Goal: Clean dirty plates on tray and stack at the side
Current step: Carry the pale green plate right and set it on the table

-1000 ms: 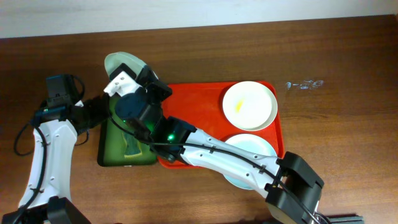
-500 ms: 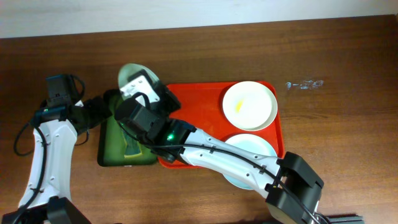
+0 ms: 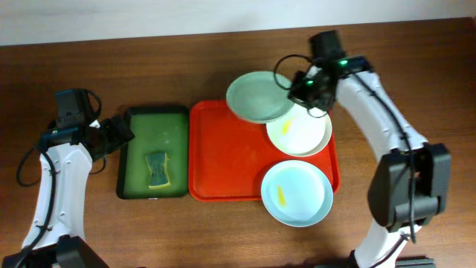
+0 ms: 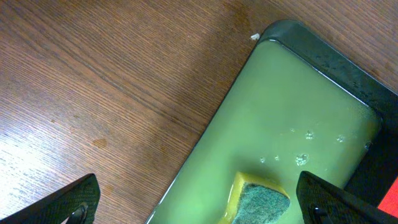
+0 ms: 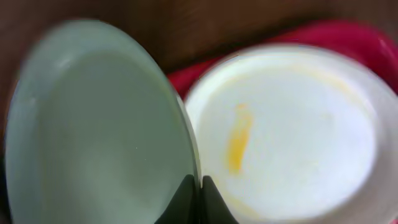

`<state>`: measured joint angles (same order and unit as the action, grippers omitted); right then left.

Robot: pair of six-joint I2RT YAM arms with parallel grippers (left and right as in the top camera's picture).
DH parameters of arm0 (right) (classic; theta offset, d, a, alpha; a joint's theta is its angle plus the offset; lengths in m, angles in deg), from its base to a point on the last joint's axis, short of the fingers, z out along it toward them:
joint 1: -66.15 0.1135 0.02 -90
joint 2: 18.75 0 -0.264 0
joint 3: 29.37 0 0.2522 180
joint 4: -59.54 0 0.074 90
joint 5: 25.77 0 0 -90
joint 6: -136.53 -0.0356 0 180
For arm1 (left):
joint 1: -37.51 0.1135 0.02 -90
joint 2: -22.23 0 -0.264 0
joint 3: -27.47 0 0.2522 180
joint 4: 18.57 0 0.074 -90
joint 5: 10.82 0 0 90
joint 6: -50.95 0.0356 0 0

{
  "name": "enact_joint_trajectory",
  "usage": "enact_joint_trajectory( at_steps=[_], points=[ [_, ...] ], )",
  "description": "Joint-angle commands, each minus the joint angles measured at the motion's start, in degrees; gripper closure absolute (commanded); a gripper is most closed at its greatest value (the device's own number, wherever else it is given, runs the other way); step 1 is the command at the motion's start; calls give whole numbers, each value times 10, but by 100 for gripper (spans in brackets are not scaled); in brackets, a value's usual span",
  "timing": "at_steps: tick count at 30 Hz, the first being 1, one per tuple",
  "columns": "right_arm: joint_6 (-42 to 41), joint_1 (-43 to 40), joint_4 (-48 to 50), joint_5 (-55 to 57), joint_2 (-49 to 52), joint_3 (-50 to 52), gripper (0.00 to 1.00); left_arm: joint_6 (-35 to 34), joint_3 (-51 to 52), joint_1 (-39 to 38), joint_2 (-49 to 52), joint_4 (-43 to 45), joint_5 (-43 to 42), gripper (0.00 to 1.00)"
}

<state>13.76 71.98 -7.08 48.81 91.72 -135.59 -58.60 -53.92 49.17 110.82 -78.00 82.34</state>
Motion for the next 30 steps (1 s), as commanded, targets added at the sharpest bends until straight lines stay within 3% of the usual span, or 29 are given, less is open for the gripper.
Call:
enact_joint_trajectory(
  at_steps=[1,5,7,11,15,16,19,20,25,26,27,30],
  points=[
    [33,-142,-80,-63,-22,-1,96,-2,-11,0,-10,1,-4,1],
    [66,-333,-165,-57,-22,-1,96,-2,-11,0,-10,1,-4,1],
    [66,-411,-194,9,-22,-1,96,-2,-11,0,-10,1,-4,1],
    [66,-423,-207,124,-21,7,96,-2,-11,0,-10,1,-4,1],
    [66,-402,-186,127,-21,38,95,-2,-11,0,-10,1,-4,1],
    [66,-395,-176,127,-21,49,85,-2,-11,0,-10,1,-4,1],
    [89,-368,-167,126,-21,59,15,-2,-11,0,-10,1,-4,1],
    [108,-355,-173,120,-21,59,2,-2,-11,0,-10,1,-4,1],
    [181,-271,-278,79,-21,61,3,-2,-11,0,-10,1,-4,1],
    [191,-254,-291,80,-21,64,7,-2,-11,0,-10,1,-4,1],
    [203,-219,-309,79,-24,78,22,-2,-11,0,-10,1,-4,1],
    [203,-154,-284,81,-42,159,23,-2,-11,0,-10,1,-4,1]
  ],
)
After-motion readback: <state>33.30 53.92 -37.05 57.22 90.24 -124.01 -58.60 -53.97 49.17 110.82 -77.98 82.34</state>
